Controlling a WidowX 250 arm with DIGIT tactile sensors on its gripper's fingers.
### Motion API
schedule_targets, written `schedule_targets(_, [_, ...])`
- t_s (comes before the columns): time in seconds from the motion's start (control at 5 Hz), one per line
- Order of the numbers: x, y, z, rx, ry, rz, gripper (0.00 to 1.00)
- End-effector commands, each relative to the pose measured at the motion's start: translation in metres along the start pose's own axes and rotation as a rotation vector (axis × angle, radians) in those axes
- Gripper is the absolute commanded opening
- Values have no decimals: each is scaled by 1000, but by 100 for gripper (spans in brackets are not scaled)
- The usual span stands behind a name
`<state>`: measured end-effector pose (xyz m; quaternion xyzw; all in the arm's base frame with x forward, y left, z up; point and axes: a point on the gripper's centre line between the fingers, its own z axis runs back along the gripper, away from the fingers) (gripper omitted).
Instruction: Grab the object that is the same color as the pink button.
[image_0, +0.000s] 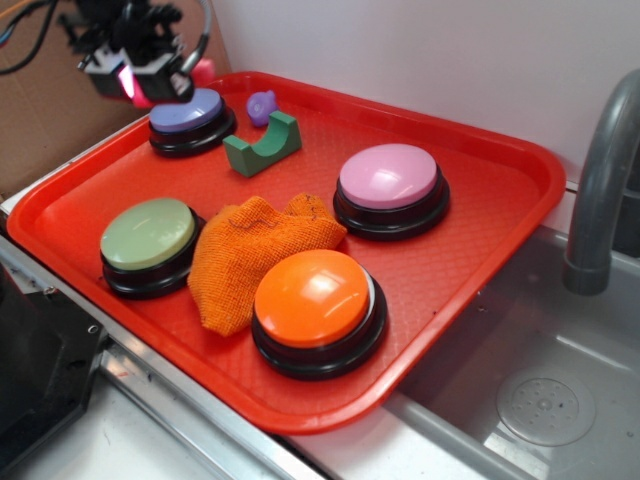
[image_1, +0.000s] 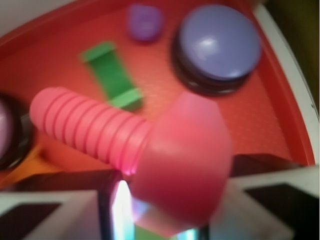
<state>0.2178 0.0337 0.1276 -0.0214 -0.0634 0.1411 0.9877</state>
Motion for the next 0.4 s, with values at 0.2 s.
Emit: schedule_targets(0.2, [-2,-27,36,-22,72,4,0])
